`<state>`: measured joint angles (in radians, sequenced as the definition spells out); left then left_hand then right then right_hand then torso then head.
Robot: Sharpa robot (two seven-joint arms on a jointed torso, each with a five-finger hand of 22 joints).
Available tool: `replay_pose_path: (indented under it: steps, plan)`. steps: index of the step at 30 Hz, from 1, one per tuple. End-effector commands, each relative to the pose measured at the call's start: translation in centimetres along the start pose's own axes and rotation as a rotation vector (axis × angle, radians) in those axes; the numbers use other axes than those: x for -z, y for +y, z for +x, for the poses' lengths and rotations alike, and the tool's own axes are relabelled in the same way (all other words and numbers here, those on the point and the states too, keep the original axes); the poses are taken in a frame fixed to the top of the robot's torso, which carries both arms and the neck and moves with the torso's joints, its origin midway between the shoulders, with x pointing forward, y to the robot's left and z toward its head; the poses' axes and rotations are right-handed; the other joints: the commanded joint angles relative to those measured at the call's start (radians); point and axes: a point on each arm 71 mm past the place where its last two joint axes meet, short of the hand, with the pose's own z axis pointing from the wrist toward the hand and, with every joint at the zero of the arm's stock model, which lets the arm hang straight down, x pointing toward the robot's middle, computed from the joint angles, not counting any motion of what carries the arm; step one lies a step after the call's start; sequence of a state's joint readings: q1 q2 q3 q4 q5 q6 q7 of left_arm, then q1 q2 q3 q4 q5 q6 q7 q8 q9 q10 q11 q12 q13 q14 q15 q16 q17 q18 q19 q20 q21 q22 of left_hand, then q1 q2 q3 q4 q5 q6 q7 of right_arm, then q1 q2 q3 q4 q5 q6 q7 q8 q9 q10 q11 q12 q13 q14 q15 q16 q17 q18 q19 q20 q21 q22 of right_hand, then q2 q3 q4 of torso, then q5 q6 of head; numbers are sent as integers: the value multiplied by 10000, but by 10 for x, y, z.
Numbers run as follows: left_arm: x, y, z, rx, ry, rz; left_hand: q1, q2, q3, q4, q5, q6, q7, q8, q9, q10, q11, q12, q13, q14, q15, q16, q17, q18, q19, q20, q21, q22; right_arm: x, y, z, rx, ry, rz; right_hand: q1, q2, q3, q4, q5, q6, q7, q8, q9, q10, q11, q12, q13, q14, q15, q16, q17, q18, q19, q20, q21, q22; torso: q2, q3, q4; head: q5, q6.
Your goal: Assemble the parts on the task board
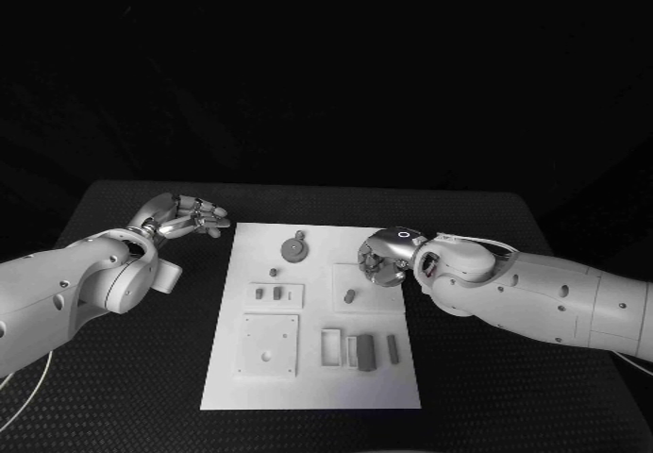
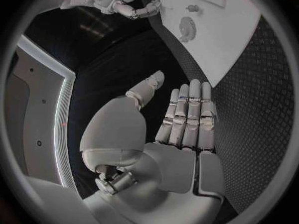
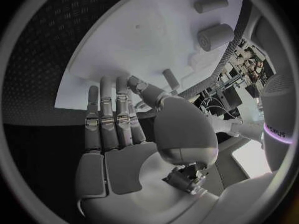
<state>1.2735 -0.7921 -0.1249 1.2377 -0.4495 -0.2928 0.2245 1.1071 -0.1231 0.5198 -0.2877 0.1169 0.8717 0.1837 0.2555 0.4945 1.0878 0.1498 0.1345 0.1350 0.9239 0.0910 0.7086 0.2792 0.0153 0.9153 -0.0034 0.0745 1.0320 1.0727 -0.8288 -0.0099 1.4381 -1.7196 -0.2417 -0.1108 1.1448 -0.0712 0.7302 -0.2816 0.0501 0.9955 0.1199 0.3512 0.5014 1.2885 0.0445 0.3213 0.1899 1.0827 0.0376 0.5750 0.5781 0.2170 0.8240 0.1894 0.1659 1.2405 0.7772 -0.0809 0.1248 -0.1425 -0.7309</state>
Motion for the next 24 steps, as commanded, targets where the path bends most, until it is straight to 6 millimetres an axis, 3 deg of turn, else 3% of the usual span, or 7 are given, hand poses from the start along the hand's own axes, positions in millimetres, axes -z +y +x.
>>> replay_pose_path:
  steps: [1,17,24]
  plan:
    - [-1,-1,1,99,68,60,20,81,-73,-3,53,-51,-3,48,-12,-40,-4,50,-10,43,3,1,19,111,65,-4,-14,-15,2,2,2,22,148,-63,-114,-6,57,-14,-7,68,1,35,34,76,-25,21,13,55,-1,53,14,157,85,-9,-56,16,3,-3,-2,9,-12]
    - [-2,-1,0,121,-55,62,46,63,-83,-6,55,-138,31,13,-39,-87,15,45,-50,45,1,-44,101,93,82,-18,-37,-55,3,6,-24,-83,-332,-191,-115,-4,67,-16,-7,74,-4,37,41,84,-28,9,26,61,-6,44,38,161,92,-5,-74,16,6,5,-17,-1,22]
    - [-2,-1,1,123,-48,65,50,61,-84,-5,55,-151,38,9,-44,-95,18,46,-57,45,1,-54,118,88,84,-19,-40,-62,4,14,-33,-339,-531,-409,-115,0,74,-17,-7,77,-6,39,45,89,-30,3,33,64,-8,40,52,163,96,-3,-85,15,7,2,-7,78,53]
